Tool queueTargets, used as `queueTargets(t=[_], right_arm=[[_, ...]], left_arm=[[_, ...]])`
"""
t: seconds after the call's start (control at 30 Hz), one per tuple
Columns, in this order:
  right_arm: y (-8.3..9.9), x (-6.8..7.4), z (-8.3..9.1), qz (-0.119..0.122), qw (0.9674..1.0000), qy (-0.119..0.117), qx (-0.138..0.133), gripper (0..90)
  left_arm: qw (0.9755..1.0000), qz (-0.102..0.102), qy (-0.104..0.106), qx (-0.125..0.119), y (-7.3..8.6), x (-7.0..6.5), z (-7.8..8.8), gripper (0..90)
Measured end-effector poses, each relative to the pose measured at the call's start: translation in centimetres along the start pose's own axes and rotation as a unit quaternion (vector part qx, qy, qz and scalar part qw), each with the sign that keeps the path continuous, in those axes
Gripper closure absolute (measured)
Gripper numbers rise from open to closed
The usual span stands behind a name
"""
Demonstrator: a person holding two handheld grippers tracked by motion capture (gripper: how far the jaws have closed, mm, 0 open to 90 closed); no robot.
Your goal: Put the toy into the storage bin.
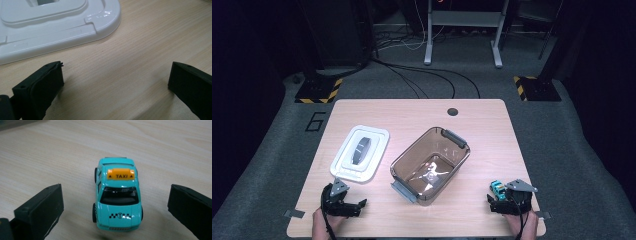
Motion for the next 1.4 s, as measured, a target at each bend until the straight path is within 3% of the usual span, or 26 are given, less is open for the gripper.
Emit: queueTargets(t=[0.27,0.5,0.6,0.77,1.17,1.4], right_arm=[[-1.0,0.2,-0.1,0.012,0.9999,-0.006,-0.009,0.0],[-1.2,-0.3,-0.3,-0.002,0.9998,-0.009,-0.02,0.0],[-1.1,-0.2,-0.1,-0.003,0.9996,-0.008,-0.026,7.5],[-0.9,-0.4,0.0,-0.007,0.9996,-0.002,-0.027,30.8],[-0.7,-0.1,-0.5,0.012,0.9997,0.005,-0.018,46.5],[-0.6,-0.2,-0.4,0.015,0.9997,0.005,-0.018,48.9]], left_arm=[[1.0,0.001,0.0,0.001,0.0,0.0,0.0,0.0],[1.0,0.0,0.002,0.004,0.0,0.0,0.0,0.0],[1.0,0.001,0.0,0.001,0.0,0.0,0.0,0.0],[1.0,0.001,0.0,0.002,0.0,0.0,0.0,0.0],[1.0,0.008,0.0,0.001,0.0,-0.1,0.0,0.0],[1.0,0.009,-0.001,0.002,0.0,-0.1,0.0,0.0]])
Point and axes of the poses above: each handheld gripper's, and its own axes: z roughly backward along the jaws, y roughly out of its underside, x roughly to its left, the point moved 8 cm from there along -z, roughly forward along the jaws, and after that the axes turned 11 degrees about -y, right-handed, at the moved point
